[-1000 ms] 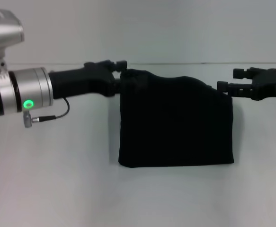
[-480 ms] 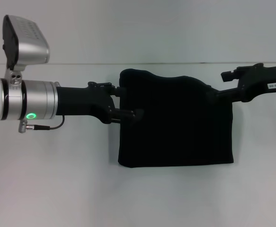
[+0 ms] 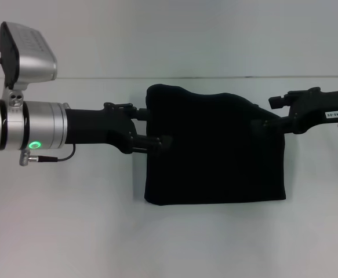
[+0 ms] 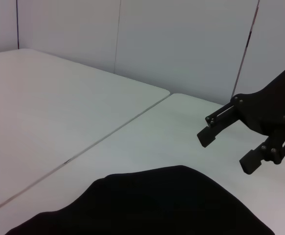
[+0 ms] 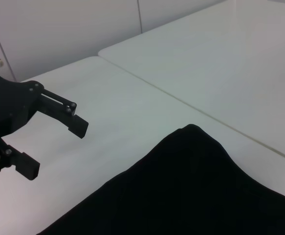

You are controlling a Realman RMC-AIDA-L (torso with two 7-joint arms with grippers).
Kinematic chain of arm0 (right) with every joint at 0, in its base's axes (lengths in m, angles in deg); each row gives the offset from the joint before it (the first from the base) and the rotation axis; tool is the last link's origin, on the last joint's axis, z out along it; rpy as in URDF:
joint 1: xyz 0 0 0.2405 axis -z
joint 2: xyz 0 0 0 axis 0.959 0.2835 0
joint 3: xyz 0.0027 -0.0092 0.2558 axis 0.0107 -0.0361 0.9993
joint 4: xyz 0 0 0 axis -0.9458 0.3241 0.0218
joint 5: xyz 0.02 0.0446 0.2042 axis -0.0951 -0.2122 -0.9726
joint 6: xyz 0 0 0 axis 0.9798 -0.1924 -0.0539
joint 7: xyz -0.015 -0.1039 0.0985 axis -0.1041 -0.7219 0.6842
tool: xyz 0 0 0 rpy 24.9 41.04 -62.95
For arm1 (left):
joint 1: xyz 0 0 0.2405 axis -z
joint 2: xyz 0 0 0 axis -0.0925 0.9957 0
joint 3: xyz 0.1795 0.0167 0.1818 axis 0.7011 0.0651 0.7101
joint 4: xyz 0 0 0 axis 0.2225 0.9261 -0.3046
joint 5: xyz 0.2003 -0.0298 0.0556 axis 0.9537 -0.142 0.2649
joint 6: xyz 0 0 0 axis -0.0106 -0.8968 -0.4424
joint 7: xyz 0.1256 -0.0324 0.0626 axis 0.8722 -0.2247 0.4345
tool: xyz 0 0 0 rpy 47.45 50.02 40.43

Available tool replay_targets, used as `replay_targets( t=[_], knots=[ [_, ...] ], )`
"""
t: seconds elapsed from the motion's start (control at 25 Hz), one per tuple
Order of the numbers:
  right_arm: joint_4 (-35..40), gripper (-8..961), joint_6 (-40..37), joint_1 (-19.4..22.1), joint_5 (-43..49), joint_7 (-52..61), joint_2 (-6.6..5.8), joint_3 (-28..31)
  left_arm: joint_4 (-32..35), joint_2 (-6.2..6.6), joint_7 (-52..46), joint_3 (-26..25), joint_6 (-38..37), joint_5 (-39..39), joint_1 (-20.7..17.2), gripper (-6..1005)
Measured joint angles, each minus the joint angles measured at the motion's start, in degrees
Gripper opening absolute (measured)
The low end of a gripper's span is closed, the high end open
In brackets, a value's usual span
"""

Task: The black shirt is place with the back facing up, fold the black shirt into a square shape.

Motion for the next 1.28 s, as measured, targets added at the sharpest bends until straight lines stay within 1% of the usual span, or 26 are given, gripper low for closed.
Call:
replay_targets(
  t=[0.88, 1.28],
  knots=[
    [0.0, 885, 0.0, 0.4, -0.2, 0.0, -0.05, 0.2, -0.2, -0.22, -0.7, -0.1, -0.1, -0.4, -0.2, 888],
    [-0.1, 885, -0.1, 0.7, -0.2, 0.0, -0.05, 1.3, -0.2, -0.23, -0.7, -0.1, -0.1, -0.5, -0.2, 888]
  ],
)
